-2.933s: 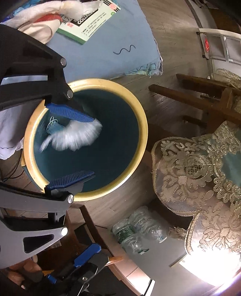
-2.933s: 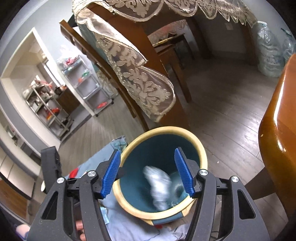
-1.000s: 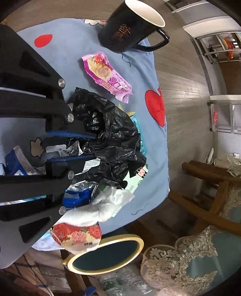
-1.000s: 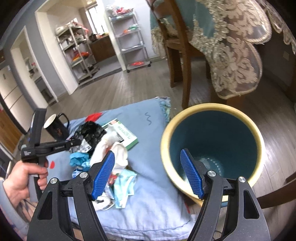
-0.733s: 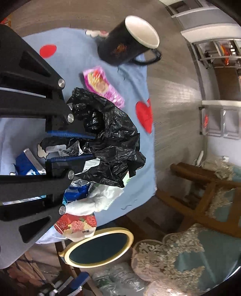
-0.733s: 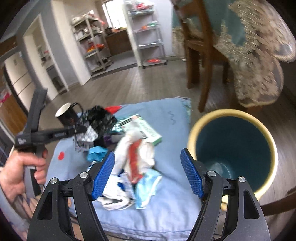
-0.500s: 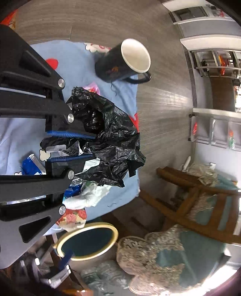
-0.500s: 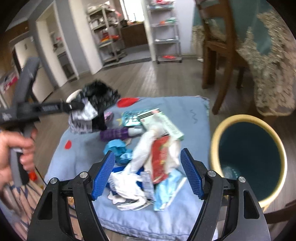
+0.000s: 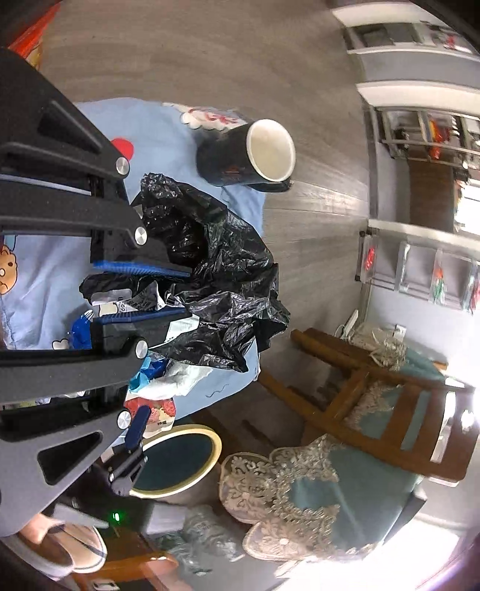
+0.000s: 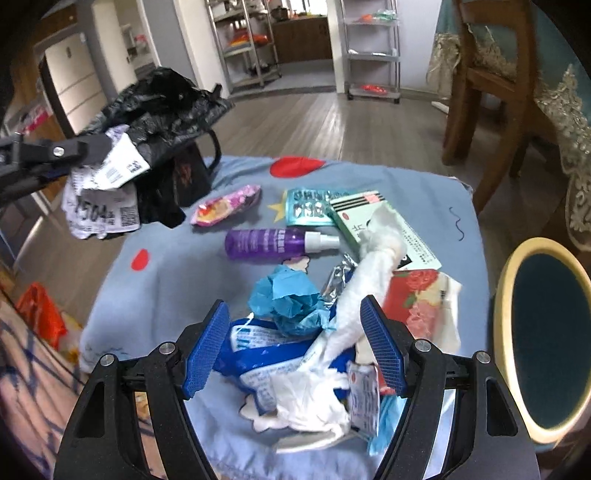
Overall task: Collect trash
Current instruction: 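Grasp the blue tissue with the right gripper and drop it into the bin, then carry the black plastic bag over the bin and open the left gripper, then grasp the white tissue with the left gripper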
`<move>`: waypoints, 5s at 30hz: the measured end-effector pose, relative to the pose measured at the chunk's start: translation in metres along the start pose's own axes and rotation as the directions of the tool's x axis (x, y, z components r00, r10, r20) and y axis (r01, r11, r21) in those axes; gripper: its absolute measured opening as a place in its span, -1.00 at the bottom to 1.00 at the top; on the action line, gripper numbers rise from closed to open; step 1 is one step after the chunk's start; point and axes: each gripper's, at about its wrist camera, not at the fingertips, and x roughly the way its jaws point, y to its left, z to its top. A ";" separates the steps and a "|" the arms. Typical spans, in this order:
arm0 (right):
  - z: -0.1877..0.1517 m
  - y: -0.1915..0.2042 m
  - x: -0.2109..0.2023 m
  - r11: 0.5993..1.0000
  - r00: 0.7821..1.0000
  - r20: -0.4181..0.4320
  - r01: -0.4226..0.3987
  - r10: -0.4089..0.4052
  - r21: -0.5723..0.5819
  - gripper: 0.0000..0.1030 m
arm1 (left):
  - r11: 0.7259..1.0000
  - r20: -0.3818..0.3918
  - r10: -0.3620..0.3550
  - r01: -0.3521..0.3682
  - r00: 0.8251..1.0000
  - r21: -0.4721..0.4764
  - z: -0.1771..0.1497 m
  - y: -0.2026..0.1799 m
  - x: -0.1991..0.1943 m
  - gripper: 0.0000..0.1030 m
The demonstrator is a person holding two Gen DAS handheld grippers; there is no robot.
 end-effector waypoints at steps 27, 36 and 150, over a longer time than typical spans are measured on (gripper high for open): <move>0.009 -0.053 -0.088 0.969 0.969 0.206 -0.173 0.135 0.178 -0.44 | 0.997 0.018 -0.070 0.070 0.997 -0.013 0.005 -0.021 0.016 -0.69; -0.023 -0.109 -0.126 0.963 0.972 0.231 -0.014 -0.050 0.270 -0.44 | 0.990 -0.001 -0.126 0.126 0.992 0.056 0.004 -0.067 0.022 -0.69; -0.030 -0.102 -0.067 0.963 0.986 0.095 0.111 -0.138 0.247 0.36 | 0.991 -0.158 -0.129 0.131 0.979 0.003 -0.001 -0.052 0.103 -0.91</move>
